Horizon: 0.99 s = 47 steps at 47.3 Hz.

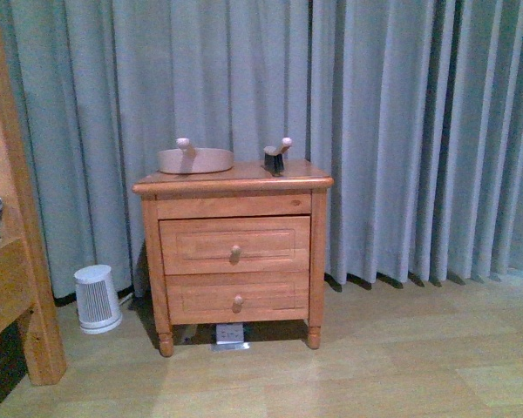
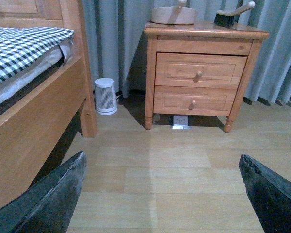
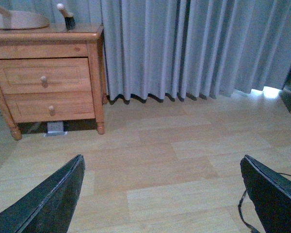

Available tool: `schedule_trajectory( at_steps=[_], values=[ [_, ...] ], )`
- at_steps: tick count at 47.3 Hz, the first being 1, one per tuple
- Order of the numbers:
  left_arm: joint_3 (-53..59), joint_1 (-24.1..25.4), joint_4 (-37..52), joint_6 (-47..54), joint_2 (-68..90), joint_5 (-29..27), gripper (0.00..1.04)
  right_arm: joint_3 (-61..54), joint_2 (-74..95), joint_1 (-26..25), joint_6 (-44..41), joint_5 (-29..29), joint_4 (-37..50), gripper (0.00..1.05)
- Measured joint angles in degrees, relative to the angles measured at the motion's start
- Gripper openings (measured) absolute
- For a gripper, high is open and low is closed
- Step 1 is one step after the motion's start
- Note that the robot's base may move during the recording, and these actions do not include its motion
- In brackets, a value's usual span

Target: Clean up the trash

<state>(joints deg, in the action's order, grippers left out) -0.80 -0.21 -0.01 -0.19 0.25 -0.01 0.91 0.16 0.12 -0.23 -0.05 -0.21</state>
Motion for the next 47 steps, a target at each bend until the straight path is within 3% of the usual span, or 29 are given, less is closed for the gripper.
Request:
schedule_trajectory(
  at_steps=[47],
  values=[
    [0.0, 0.0, 0.0, 0.0, -0.02, -0.11, 0.97, 0.0, -0.04, 0.0, -0.02, -0.02, 0.0, 0.97]
  ],
)
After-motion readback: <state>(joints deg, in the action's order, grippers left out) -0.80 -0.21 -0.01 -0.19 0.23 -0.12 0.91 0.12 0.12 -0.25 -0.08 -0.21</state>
